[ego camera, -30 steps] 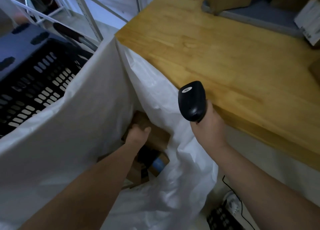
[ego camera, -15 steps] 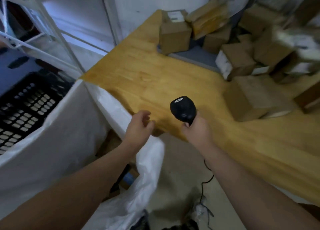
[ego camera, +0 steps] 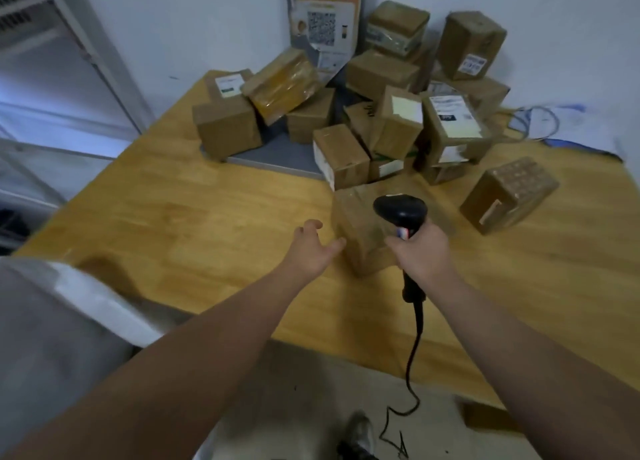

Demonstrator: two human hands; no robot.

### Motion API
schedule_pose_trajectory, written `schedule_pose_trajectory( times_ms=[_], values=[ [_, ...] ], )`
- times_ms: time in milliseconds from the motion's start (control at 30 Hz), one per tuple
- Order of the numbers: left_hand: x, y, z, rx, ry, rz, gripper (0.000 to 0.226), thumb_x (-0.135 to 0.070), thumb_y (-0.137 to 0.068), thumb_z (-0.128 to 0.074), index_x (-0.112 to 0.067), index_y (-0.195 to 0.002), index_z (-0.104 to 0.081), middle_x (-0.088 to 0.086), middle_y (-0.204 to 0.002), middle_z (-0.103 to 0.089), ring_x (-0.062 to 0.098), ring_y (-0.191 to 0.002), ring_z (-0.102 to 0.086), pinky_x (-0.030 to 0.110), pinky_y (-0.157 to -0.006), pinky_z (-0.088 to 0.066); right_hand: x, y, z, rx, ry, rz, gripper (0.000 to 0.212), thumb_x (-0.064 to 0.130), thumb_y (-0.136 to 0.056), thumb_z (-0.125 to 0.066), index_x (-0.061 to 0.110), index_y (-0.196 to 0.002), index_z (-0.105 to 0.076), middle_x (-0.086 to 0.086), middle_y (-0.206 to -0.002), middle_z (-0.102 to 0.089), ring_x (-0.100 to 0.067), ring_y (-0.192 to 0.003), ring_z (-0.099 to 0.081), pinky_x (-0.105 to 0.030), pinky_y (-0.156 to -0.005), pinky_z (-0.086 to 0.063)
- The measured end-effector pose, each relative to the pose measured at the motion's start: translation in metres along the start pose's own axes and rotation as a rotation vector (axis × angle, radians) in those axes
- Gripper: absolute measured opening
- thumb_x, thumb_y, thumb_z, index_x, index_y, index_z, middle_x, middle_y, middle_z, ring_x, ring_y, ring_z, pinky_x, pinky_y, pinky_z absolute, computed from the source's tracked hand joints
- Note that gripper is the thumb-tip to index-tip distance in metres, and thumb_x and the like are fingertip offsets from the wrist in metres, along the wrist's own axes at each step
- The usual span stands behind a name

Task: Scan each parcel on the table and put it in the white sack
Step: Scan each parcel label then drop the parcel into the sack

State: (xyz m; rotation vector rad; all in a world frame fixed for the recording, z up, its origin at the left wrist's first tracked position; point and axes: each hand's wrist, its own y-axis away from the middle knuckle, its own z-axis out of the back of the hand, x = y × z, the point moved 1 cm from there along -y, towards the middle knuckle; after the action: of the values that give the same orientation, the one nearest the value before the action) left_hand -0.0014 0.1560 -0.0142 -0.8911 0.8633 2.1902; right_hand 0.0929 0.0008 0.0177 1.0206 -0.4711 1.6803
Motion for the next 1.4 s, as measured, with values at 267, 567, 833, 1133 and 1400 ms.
schedule_pose_trajectory(
  times_ms=[267, 567, 833, 1133, 1400],
  values=[
    [-0.059, -0.032, -0.05, -0.017, -0.222, -0.005, 0.086, -0.057, -0.089, -0.054, -0.037, -0.153, 0.001, 0.018, -0.154, -0.006, 0.039, -0.138, -0.023, 0.043, -0.111, -0.028, -0.03, -0.043, 0.024, 0.071, -0.353, -0.278, 0.022, 0.004, -0.083, -0.064, 0.01, -0.103, -0.06, -0.01, -0.08, -0.059, -0.024, -0.075, -0.061, -0.037, -0.071, -0.054],
    [-0.048, -0.061, -0.021, 0.033, -0.376, 0.05, 0.1, -0.068, -0.077, -0.06, -0.027, -0.15, -0.006, 0.017, -0.142, -0.028, 0.036, -0.132, -0.03, 0.044, -0.103, -0.035, -0.021, -0.047, -0.011, 0.308, -0.68, -0.347, 0.023, -0.003, -0.082, -0.065, 0.003, -0.104, -0.069, -0.017, -0.097, -0.074, -0.031, -0.094, -0.071, -0.041, -0.087, -0.056],
    [0.007, -0.055, 0.051, 0.044, 0.414, 0.243, 0.062, -0.036, -0.086, -0.068, -0.027, -0.137, -0.032, 0.006, -0.119, -0.059, 0.022, -0.097, -0.062, 0.035, -0.079, -0.052, -0.003, -0.048, -0.041, 0.197, -0.719, -0.313, 0.021, -0.002, -0.085, -0.067, 0.007, -0.104, -0.063, -0.015, -0.109, -0.067, -0.022, -0.096, -0.067, -0.029, -0.073, -0.059],
    [0.039, -0.047, 0.092, 0.135, 0.498, 0.051, 0.052, -0.018, -0.086, -0.068, -0.036, -0.129, -0.045, 0.001, -0.123, -0.058, 0.02, -0.106, -0.061, 0.034, -0.081, -0.053, 0.03, -0.044, -0.062, 0.168, -0.705, -0.172, 0.042, 0.017, -0.08, -0.078, 0.017, -0.118, -0.062, 0.0, -0.1, -0.065, -0.018, -0.099, -0.06, -0.036, -0.089, -0.05],
    [-0.003, -0.063, 0.124, 0.357, -0.442, -0.321, 0.079, -0.031, -0.07, -0.08, -0.034, -0.132, -0.031, 0.001, -0.124, -0.036, 0.019, -0.115, -0.04, 0.036, -0.091, -0.046, 0.069, -0.057, -0.044, 0.421, -0.086, 0.217, 0.068, 0.021, -0.071, -0.086, 0.022, -0.126, -0.046, 0.02, -0.099, -0.053, 0.002, -0.096, -0.051, -0.004, -0.066, -0.038]
  ],
)
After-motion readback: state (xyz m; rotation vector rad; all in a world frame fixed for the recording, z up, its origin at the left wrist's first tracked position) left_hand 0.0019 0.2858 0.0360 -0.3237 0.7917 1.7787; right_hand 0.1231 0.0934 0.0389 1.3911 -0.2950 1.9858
